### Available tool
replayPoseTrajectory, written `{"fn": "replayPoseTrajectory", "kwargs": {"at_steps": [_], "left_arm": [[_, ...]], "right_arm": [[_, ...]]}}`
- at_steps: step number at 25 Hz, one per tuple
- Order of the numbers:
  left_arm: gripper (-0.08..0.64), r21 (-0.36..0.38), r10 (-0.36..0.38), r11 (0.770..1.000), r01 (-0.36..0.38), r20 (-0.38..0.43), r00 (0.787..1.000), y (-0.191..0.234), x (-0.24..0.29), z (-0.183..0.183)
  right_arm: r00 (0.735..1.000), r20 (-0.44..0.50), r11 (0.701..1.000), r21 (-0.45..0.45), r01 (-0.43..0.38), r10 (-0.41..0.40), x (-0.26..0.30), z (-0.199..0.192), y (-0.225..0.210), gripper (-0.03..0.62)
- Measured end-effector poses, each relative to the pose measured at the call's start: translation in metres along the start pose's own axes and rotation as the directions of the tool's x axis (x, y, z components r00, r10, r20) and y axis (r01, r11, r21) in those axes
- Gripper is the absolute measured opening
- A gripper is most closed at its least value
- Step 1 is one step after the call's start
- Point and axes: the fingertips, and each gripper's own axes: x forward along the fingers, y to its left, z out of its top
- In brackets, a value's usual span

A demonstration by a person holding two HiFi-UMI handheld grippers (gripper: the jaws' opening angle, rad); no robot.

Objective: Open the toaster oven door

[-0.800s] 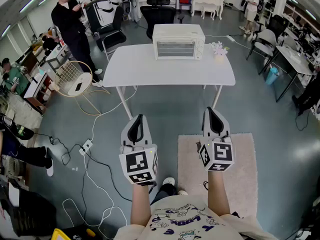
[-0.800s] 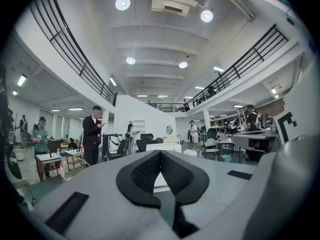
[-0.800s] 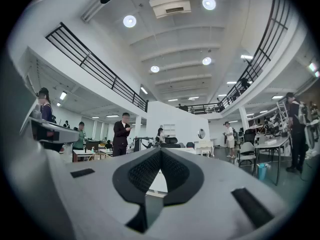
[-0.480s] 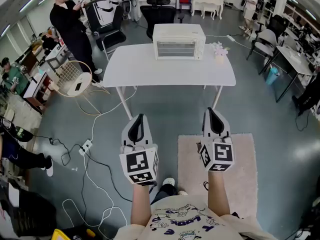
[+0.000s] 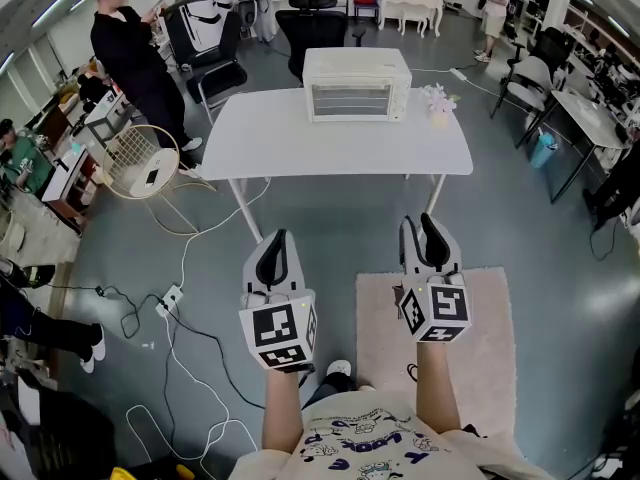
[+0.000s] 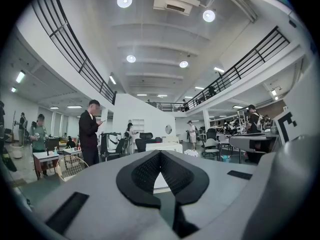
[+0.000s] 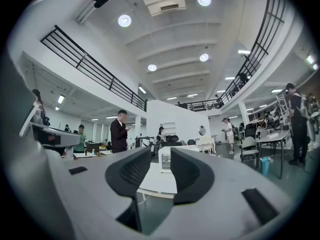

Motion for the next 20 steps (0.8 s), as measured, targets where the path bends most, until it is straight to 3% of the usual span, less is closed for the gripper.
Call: {"fn": "replayPoseTrajectory", "kwargs": {"at_steps": [4,6,20], "left_arm": [[0.005,0.000,-0.011,1.000,0.011,-0.001,1.000,0.011,0.018,-0.003],[0.005,0.000,-0.017,1.000,0.017,-0.002,1.000,0.017,0.027,-0.004],[0.005,-0.005,-0.039,0.999,0.039,-0.044,0.998,0.051,0.079,-0.023]], "right_arm": [[1.000,-0.008,1.000,-0.003,0.010,-0.010,0.019,-0.005,0.004,0.132],[1.000,-0.009,1.000,-0.001,0.012,-0.012,0.029,-0.008,0.007,0.192],[0.999,-0.044,1.000,0.006,0.030,-0.030,0.085,-0.027,0.022,0.192]]}}
